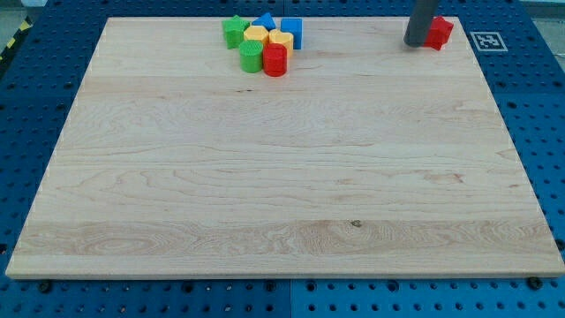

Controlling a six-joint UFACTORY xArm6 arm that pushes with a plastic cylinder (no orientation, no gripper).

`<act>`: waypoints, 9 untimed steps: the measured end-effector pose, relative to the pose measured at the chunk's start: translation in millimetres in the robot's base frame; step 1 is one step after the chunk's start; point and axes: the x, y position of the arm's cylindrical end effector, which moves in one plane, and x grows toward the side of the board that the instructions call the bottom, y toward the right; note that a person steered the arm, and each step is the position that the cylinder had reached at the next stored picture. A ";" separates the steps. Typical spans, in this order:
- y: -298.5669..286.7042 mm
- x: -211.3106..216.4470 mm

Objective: Place your arm to the top of the green star

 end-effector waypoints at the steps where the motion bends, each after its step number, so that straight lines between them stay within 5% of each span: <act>1: -0.7 0.0; 4: -56.7 -55.8; 9: -275.0 -63.6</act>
